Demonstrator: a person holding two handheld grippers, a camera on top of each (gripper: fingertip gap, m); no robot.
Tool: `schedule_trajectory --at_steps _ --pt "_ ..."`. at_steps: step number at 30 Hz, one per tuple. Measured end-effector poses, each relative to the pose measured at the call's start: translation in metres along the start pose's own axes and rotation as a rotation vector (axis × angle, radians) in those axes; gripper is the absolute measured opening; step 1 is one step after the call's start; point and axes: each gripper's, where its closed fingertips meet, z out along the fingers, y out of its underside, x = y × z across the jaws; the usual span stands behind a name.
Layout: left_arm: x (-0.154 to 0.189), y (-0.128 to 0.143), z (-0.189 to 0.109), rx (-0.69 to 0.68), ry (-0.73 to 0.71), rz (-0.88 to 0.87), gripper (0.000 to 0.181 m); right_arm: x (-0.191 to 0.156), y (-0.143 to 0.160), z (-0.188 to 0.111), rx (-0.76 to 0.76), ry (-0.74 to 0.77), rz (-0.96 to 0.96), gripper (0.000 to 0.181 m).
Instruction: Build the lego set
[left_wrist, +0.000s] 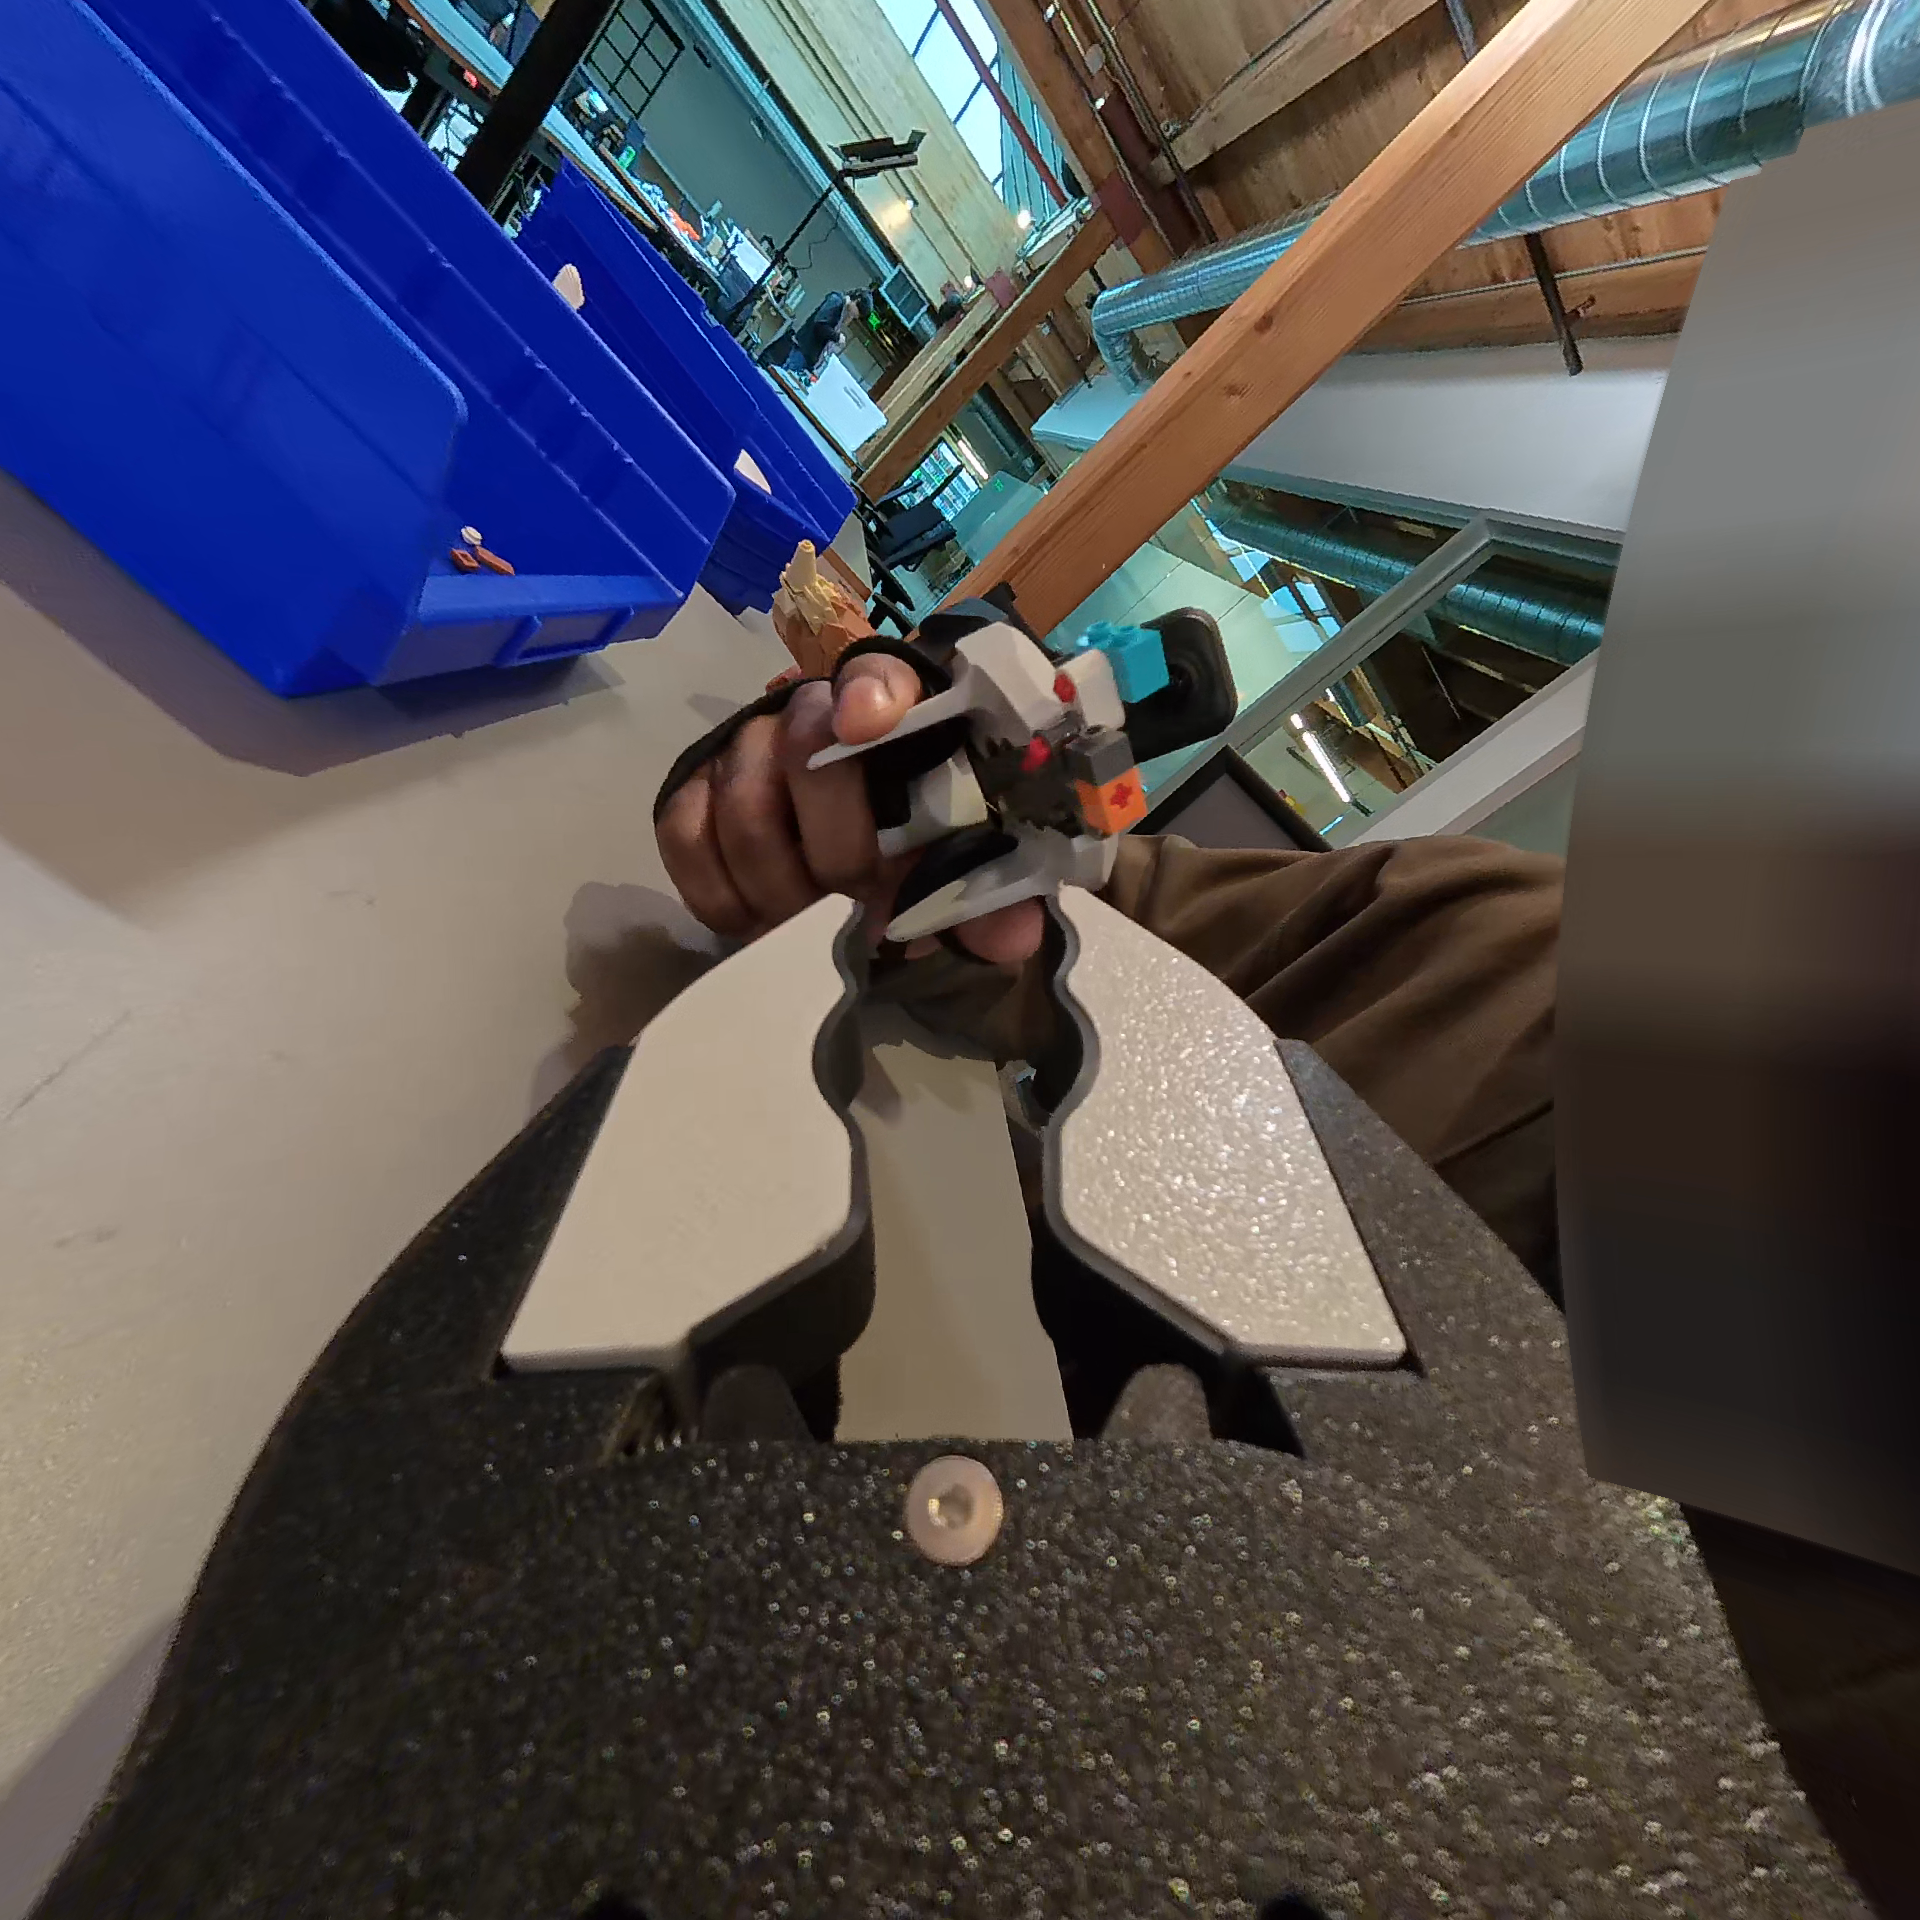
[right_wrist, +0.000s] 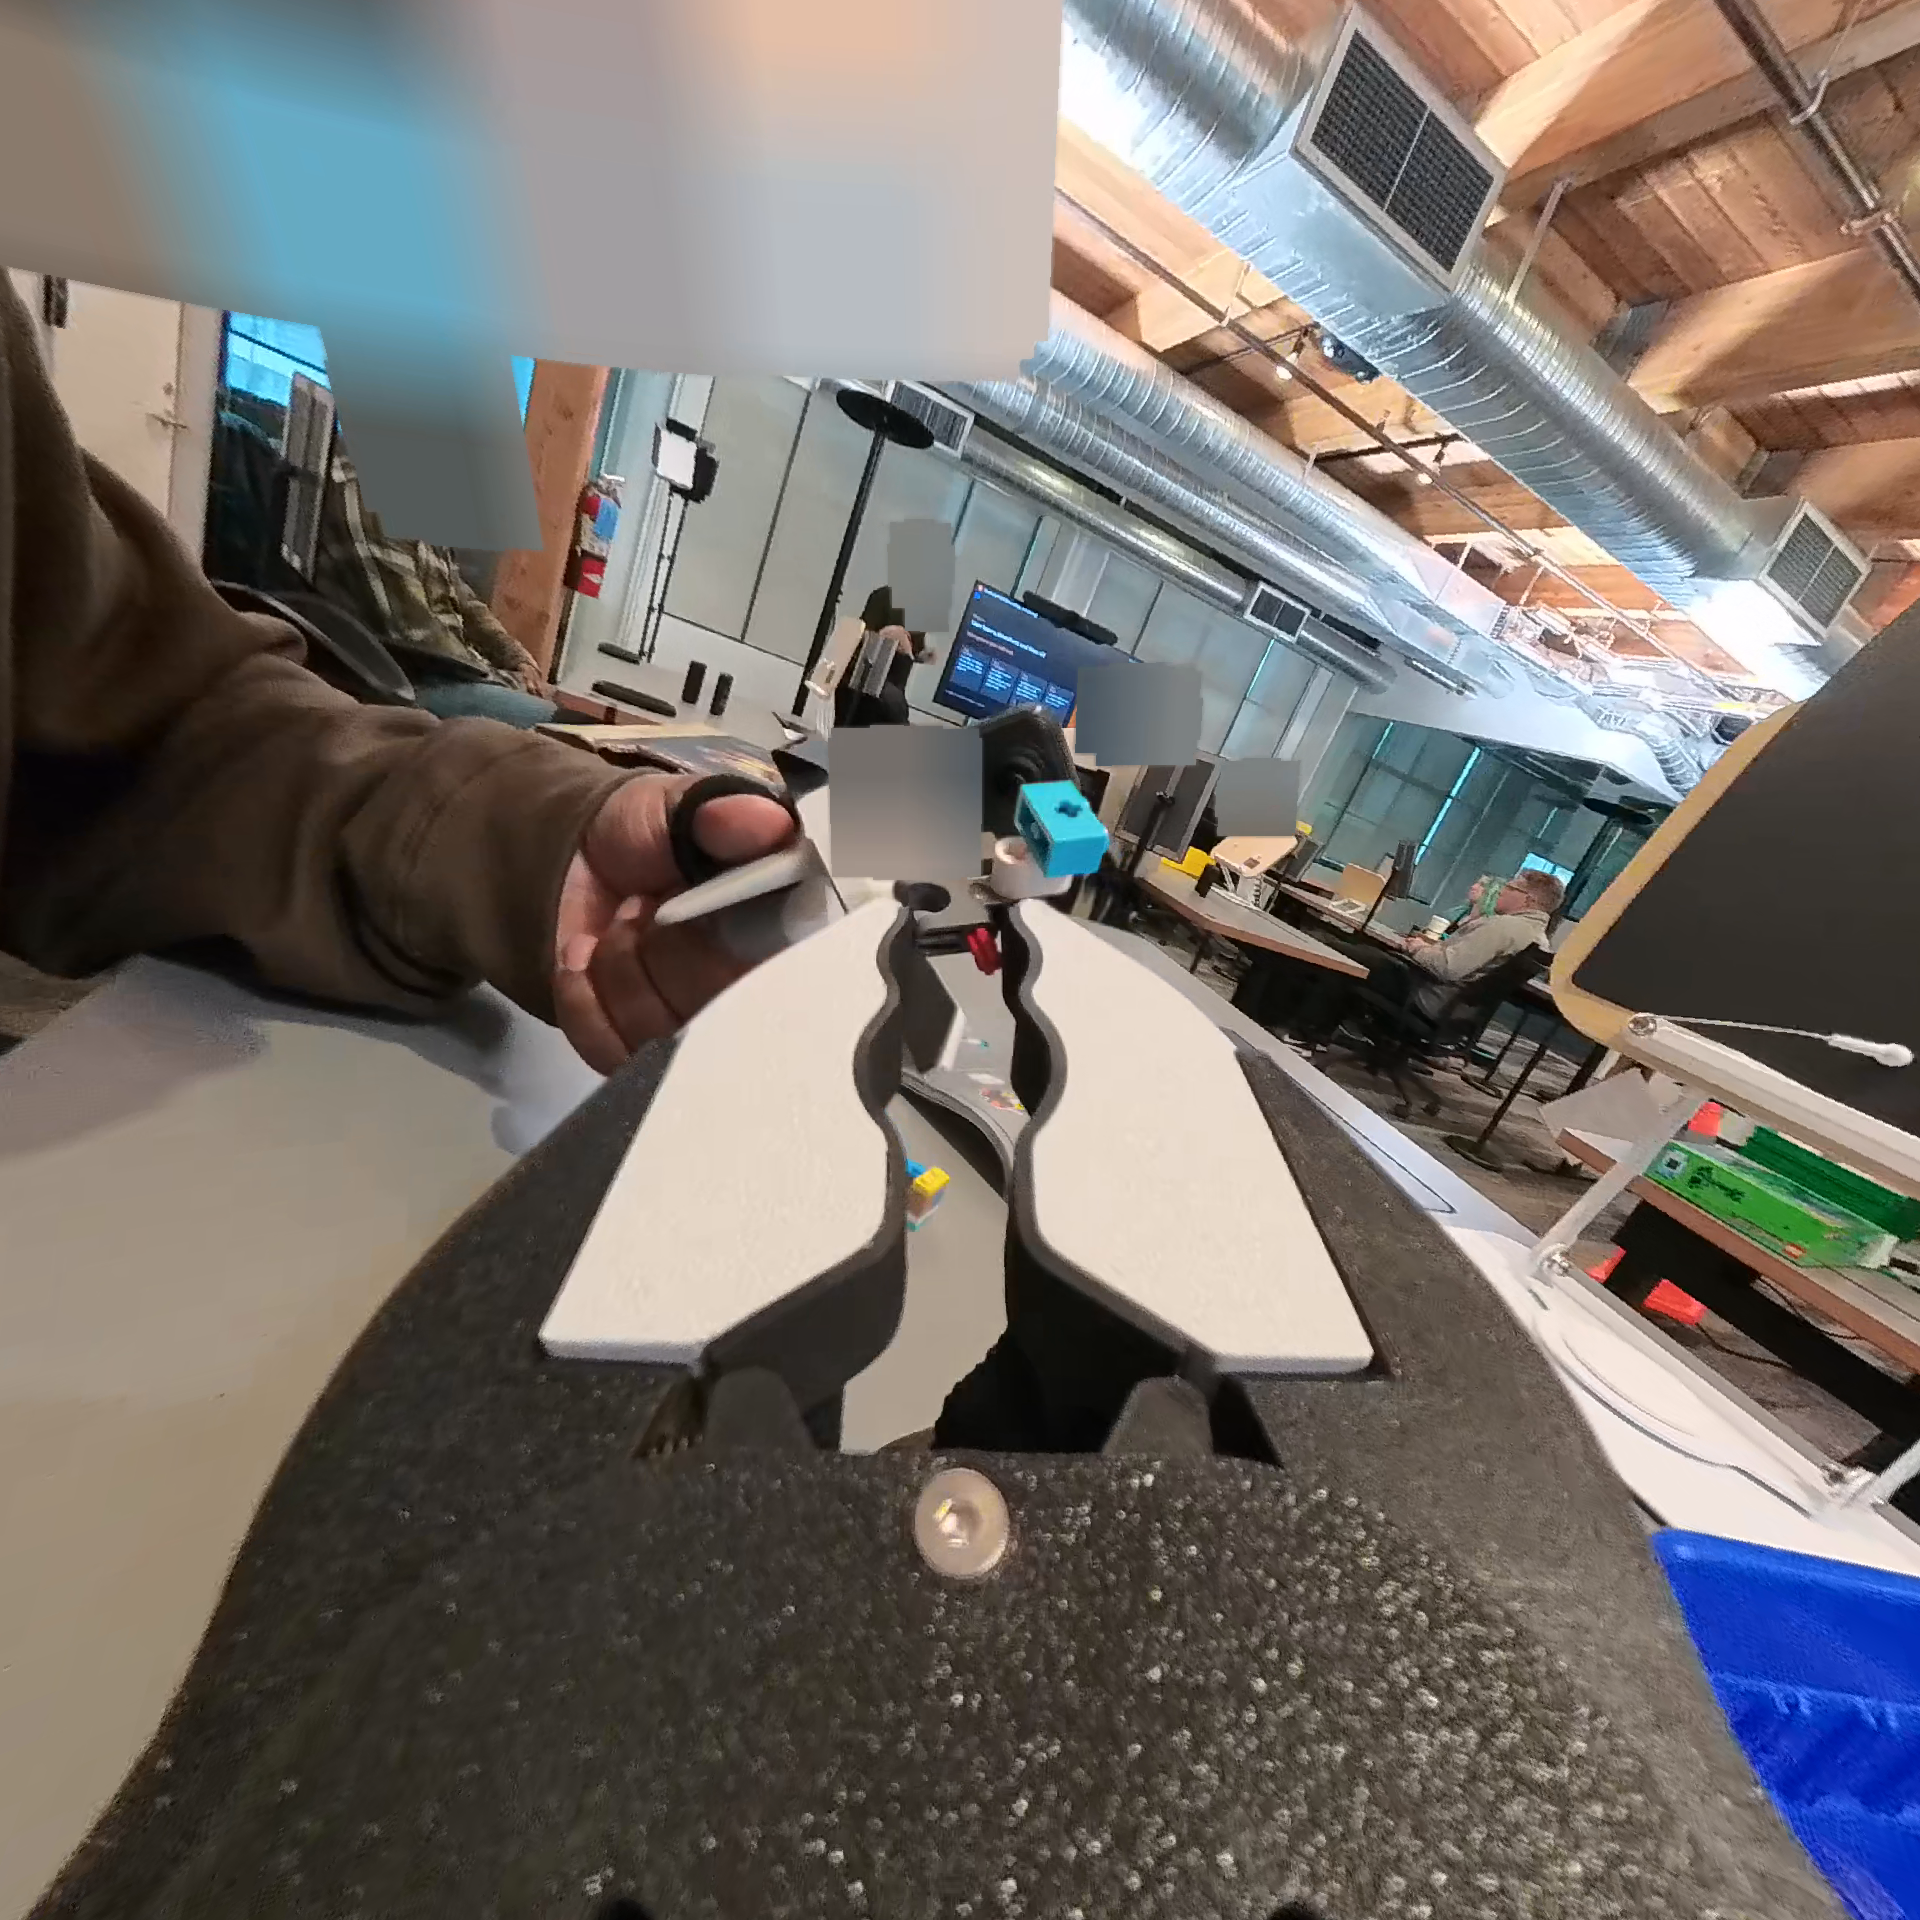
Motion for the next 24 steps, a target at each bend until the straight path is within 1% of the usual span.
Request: schedule_trajectory --at_steps 4,18,24 --pt "0.002 0.001 0.001 -0.002 0.008 0.001 0.031 -0.002 -0.003 0.000 0.018 -0.007 0.015 0.016" --pt "0.006 0.000 0.001 -0.001 0.026 0.004 0.030 -0.001 0.000 0.001 0.012 -0.011 0.036 0.016" --pt "0.012 -0.001 0.001 0.009 0.062 0.008 0.031 -0.002 0.002 0.002 0.000 -0.013 0.027 0.016"
